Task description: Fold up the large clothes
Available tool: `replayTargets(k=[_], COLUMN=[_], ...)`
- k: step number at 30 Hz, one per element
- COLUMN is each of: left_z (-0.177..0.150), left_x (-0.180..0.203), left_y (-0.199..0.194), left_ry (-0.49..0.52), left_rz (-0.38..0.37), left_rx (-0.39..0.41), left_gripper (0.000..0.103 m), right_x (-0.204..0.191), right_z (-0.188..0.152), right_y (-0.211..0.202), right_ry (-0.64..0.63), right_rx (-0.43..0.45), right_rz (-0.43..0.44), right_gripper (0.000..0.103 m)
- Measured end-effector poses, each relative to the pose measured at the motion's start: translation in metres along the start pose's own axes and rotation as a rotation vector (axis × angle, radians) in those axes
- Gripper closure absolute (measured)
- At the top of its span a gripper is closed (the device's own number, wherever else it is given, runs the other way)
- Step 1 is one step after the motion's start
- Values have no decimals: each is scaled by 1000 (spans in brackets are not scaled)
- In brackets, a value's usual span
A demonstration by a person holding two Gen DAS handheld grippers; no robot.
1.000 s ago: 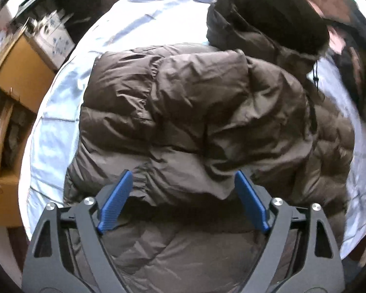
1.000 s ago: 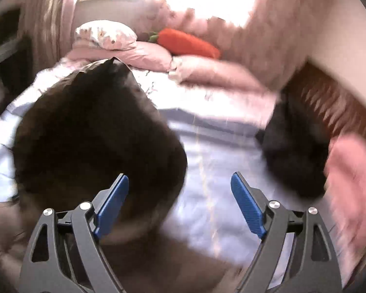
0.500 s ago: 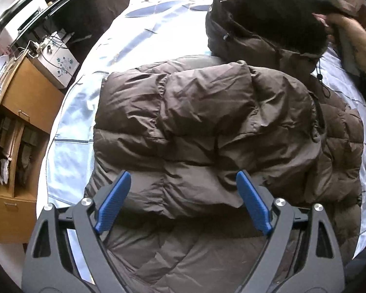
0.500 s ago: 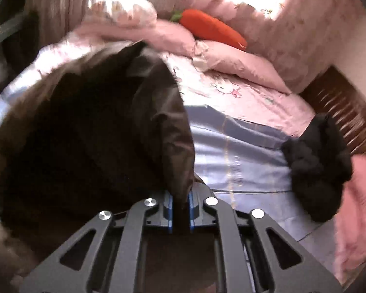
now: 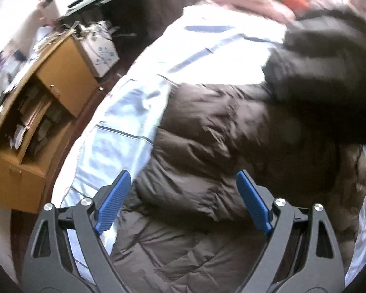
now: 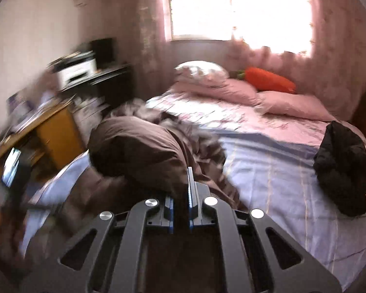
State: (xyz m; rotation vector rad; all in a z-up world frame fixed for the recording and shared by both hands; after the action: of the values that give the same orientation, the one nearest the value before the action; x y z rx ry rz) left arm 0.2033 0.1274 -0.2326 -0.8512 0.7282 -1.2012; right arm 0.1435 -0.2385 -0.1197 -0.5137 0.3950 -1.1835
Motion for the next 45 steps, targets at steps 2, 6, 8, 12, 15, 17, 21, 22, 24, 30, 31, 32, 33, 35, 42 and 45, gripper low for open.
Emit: replayTargets(k=[2,6,8,12,15,17,21,22,24,30,31,32,33,35,42,45], left_z=[3,8,7,5,6,2,-13,-17,-23,-34,-36,-37,-37,-35,-36,-34], left_x=[-8,-7,12,61,98,119,151,152,152,135,132,133,133,136,131,129], left_y=[-15,-47,-54,-55,-58,-52,-7,5,29,82,87,90,91,84,79,78], left_ry=[-47,-101,-54,71,163,236,318,326,343,361,352,348,354,382,359,360], left_rz=[-16,-123,-166,-208,-215,-209,-207,-198,-150,-51,-56,-57,-56,-48,-58,-67], left_rx=[52,146,180,210,273,272,112,77,15,-104,-127,-136,-136,-114,-121,-123], left_gripper=[13,8,7,7,8,14,40,43,43,29,28,28,28,29,29,29], right_x=[-21,-48,-45,-53,-51,-43,-23,-22,-19,-12,-13,-16,-20,-22,-27,-28], right_z=[-33,-131,-165,-182,-165,-145,-107,-107,-111,-165,-172,-173,-173,-164,-58,-23], right_y=[-19,-11,6,13,-7,-20,-2,9,42,143,152,156,160,154,86,119], right_ry=[-75,-178,-117,-113,-49,65,142,140,187,305,287,263,230,218,231,235], right_rx=[-44,-259,-370,-443,-361,-260,-181,-191,-248,-400,-402,-404,-423,-465,-127,-144], right_rz=[30,20,37,38,78,123,50,38,55,-31,-50,-63,-79,-86,-40,-34], right_gripper=[94,81,49,29,40,53,61,61,61,64,64,64,64,65,65,65])
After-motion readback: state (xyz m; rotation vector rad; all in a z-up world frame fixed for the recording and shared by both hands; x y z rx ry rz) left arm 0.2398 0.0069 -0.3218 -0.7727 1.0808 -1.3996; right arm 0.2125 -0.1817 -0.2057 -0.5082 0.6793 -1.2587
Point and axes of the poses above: each gripper's, at about its wrist camera, not at the fingertips, and y roughly the way its jaws point, x to its right, z to its top, the point moved 3 cm from there along y, roughly the way its jaws point, and after that the axes turned 1 degree about x, right-handed, at the moved point
